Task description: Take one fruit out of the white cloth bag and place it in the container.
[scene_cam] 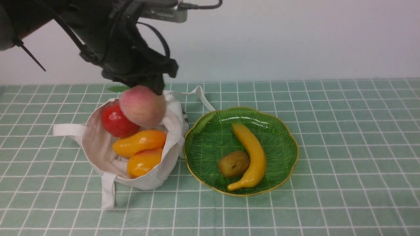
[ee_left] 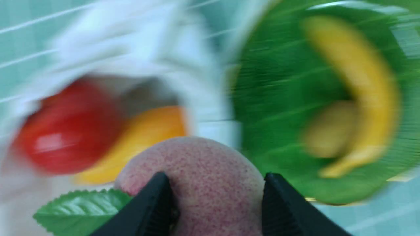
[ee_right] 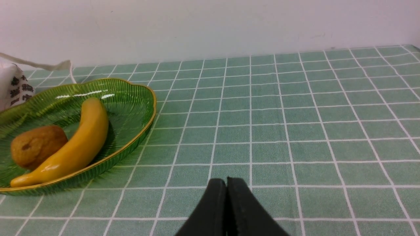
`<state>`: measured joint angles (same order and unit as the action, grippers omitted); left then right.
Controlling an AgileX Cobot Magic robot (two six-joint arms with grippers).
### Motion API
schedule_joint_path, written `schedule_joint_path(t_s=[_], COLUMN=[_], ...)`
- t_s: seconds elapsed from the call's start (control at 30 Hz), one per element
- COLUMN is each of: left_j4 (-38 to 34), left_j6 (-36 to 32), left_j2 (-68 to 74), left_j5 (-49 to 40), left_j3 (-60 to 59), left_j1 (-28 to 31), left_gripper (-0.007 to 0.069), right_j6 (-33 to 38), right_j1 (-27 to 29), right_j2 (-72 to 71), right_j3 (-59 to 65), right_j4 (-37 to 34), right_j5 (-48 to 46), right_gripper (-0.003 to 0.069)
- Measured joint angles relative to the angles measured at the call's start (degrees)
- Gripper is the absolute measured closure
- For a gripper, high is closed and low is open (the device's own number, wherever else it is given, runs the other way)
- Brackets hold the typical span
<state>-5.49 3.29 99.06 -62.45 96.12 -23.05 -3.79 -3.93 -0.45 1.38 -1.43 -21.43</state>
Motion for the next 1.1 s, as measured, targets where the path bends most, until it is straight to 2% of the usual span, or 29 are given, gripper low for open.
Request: schedule_joint_path(t_s=[0.1,0.27,0.43,0.53,0.6,0.73,0.83,1.03,1.1], left_j4=[-4.38,-4.58,-3.86,-3.62,-3.22,-2.98,-2.98,-2.98,-2.72], left_j6=[-0.09,-0.04,0.1,0.1,0.1,0.1,0.11,0.34,0.34], left_j2=[2.06,7.94,13.59,15.59,17.6,19.02,19.27,17.59,14.94], left_j5=[5.4,13.96,19.9,22.16,24.16,25.07,25.02,22.07,17.41], left_j3=[-0.01,-0.01,-0.01,-0.01,-0.01,-0.01,-0.01,1.47,4.27], left_j1=[-3.92,-9.12,-11.41,-11.52,-11.47,-11.47,-11.47,-11.47,-11.47], left_gripper=[0.0305,0.0305,0.0303,0.0269,0.0153,-0.0004,-0.0055,-0.0049,0.0023], right_j6=[0.0,0.0,0.0,0.0,0.0,0.0,0.0,0.0,0.0], right_j1=[0.0,0.0,0.0,0.0,0.0,0.0,0.0,0.0,0.0], right_j2=[0.0,0.0,0.0,0.0,0.0,0.0,0.0,0.0,0.0], right_j3=[0.0,0.0,0.0,0.0,0.0,0.0,0.0,0.0,0.0], right_j4=[0.0,0.0,0.0,0.0,0.0,0.0,0.0,0.0,0.0], right_j5=[0.0,0.0,0.0,0.0,0.0,0.0,0.0,0.0,0.0], right_gripper=[0.0671,0.0671,0.0671,0.0671,0.0671,0.0671,0.0671,0.0671,0.0671])
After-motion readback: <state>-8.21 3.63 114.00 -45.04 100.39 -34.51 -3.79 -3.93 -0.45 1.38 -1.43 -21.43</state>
